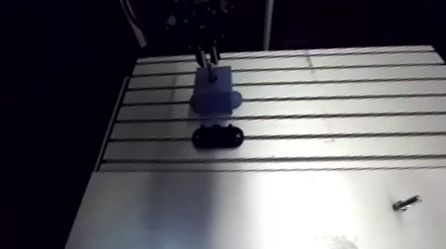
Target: Pick up the M10 bolt and insert it into the hex recess until seated.
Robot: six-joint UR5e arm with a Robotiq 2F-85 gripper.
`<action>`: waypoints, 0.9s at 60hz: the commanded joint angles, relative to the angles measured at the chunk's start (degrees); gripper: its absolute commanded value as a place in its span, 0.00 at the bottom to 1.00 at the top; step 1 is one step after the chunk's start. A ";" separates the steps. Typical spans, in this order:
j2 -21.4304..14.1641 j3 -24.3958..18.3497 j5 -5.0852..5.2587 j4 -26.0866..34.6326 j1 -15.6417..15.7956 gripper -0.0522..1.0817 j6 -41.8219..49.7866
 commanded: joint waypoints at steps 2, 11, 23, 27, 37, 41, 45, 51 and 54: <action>0.05 -0.10 -0.01 -0.09 0.00 0.75 -0.01; 0.05 -0.10 0.00 -0.09 0.00 0.75 -0.01; 0.05 -0.03 0.08 -0.09 0.00 0.75 -0.01; 0.05 -0.01 -0.01 -0.08 0.00 0.75 -0.01; 0.12 0.15 -0.01 -0.09 0.00 0.75 -0.01; 0.28 0.08 0.00 -0.02 0.00 0.75 -0.01; 0.31 0.16 -0.01 -0.08 0.00 0.75 -0.01; 0.31 0.16 -0.01 -0.09 0.00 0.75 -0.01; 0.31 0.16 -0.01 -0.09 0.00 0.75 -0.01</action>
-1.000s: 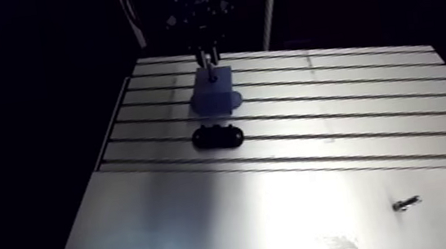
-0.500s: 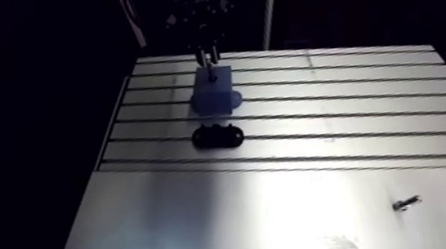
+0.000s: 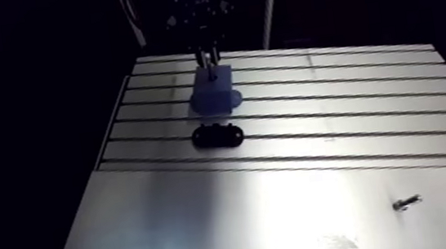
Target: Pick up the M10 bolt and insert it into the hex recess until seated.
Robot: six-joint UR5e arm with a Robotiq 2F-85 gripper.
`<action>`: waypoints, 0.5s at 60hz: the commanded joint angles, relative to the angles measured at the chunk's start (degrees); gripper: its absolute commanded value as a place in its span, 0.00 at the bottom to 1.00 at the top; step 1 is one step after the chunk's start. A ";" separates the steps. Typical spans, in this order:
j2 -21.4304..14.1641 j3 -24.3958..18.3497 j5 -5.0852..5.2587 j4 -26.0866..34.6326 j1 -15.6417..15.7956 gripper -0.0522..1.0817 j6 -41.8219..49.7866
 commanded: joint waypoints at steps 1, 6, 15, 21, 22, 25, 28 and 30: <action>0.09 0.05 -0.01 -0.03 0.00 0.75 0.00; 0.09 0.13 -0.01 -0.12 0.00 0.75 0.00; 0.09 0.13 -0.08 -0.29 0.00 0.75 0.00; 0.17 0.13 -0.10 -0.29 0.00 0.75 0.00; 0.17 0.13 -0.10 -0.29 0.00 0.75 0.00; 0.18 0.13 -0.10 -0.29 0.00 0.75 0.00; 0.18 0.21 -0.10 -0.29 0.00 0.75 0.00; 0.18 0.14 -0.10 -0.29 0.00 0.75 0.00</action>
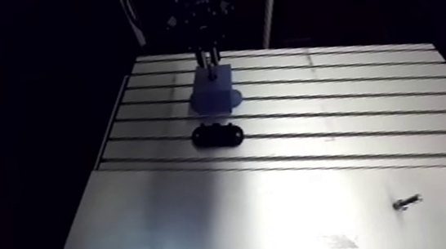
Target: Pick up the M10 bolt and insert it into the hex recess until seated.
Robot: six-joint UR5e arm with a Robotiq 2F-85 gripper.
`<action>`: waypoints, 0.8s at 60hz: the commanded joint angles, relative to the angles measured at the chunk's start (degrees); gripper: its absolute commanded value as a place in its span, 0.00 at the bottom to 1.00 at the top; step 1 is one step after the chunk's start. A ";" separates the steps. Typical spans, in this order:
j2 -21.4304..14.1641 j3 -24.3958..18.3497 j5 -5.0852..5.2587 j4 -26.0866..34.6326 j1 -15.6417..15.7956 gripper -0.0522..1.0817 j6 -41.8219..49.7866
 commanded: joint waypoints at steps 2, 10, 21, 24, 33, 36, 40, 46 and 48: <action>0.05 0.01 -0.03 -0.04 0.00 0.75 0.00; 0.05 0.18 -0.03 -0.04 0.18 0.75 0.00; 0.05 0.36 -0.03 -0.04 0.26 0.75 0.00; 0.05 0.43 -0.03 -0.11 0.26 0.75 0.00; 0.23 0.45 -0.03 -0.13 0.26 0.75 0.09; 0.39 0.45 -0.03 -0.13 0.26 0.74 0.09; 0.32 0.45 -0.03 -0.13 0.26 0.74 0.16; 0.40 0.37 -0.03 -0.13 0.26 0.61 0.18; 0.33 0.43 -0.03 -0.13 0.26 0.48 0.10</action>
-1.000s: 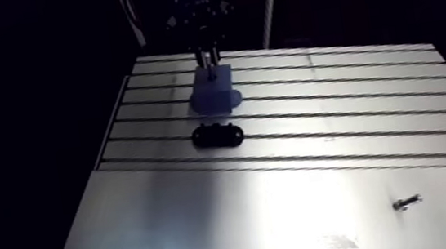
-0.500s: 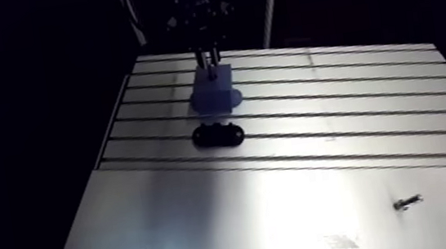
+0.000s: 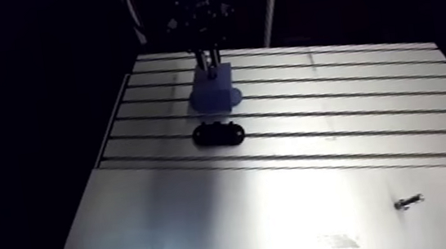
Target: Pick up the M10 bolt and insert it into the hex recess until seated.
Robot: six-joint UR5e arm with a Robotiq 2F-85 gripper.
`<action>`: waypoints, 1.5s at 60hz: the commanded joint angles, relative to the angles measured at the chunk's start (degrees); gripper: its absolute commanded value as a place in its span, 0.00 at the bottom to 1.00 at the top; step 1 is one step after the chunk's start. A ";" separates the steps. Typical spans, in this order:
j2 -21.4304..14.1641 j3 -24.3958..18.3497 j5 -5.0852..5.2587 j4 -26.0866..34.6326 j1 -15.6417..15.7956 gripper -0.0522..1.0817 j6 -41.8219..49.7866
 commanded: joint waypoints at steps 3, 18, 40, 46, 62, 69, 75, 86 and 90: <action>0.04 -0.04 -0.16 -0.01 0.01 0.18 -0.10; 0.04 -0.05 -0.19 -0.10 0.00 0.06 -0.03; -0.05 -0.05 -0.01 -1.51 0.09 0.06 -0.37; -0.05 0.04 0.07 -1.51 0.27 0.06 -0.12; -0.30 0.39 0.35 -1.86 0.36 0.06 -0.02; -0.48 0.30 0.35 -1.86 0.27 0.06 -0.09; -1.14 0.30 0.35 -1.70 0.18 0.07 -0.03; -3.86 0.48 0.35 -0.45 0.20 0.47 0.14; -4.33 0.64 0.66 0.92 0.18 0.60 1.11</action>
